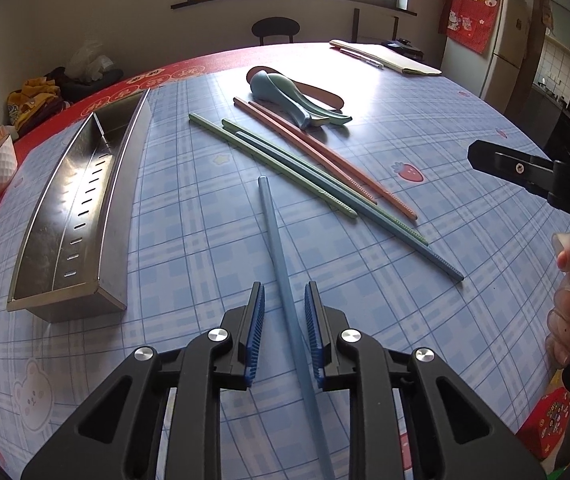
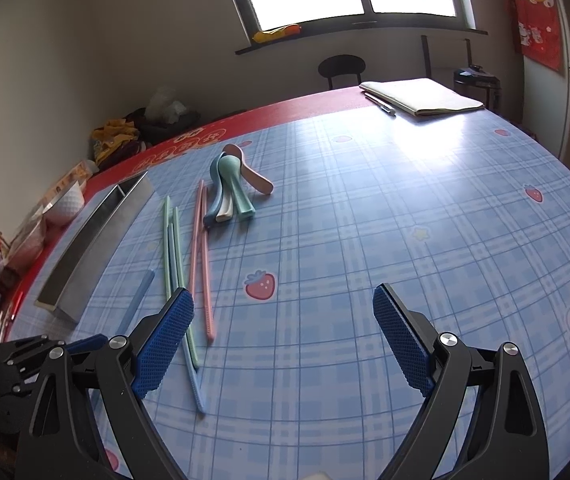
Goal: Organize utensils
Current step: 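Lift the blue chopstick upright with the left tool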
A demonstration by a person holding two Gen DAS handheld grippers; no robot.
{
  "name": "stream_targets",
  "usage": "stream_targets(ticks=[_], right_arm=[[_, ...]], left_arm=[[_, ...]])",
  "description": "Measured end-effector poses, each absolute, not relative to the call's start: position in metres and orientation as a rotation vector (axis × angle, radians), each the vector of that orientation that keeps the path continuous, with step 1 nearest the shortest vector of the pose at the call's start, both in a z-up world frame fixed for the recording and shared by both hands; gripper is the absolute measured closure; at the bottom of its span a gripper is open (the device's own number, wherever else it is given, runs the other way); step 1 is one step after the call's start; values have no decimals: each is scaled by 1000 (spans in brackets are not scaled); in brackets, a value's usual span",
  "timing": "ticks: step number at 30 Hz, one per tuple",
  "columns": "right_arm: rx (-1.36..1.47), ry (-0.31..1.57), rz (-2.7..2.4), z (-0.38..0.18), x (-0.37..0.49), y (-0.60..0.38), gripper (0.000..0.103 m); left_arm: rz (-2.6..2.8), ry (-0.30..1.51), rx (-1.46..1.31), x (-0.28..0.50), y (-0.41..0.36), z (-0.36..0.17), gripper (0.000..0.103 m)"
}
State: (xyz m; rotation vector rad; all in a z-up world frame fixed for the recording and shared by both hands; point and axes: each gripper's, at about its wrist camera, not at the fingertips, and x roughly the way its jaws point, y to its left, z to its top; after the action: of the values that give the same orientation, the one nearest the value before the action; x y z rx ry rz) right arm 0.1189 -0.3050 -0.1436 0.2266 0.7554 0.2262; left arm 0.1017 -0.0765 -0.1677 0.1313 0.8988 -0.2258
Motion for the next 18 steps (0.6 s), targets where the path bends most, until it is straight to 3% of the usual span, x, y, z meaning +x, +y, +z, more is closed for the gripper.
stream_targets(ticks=[4, 5, 18], right_arm=[[223, 759, 230, -144, 120, -304, 15], [221, 761, 233, -144, 120, -303, 15], [196, 775, 288, -147, 120, -294, 15]], left_arm=[[-238, 886, 105, 100, -74, -168, 89], [-242, 884, 101, 100, -73, -168, 95], [-253, 861, -42, 99, -52, -164, 97]])
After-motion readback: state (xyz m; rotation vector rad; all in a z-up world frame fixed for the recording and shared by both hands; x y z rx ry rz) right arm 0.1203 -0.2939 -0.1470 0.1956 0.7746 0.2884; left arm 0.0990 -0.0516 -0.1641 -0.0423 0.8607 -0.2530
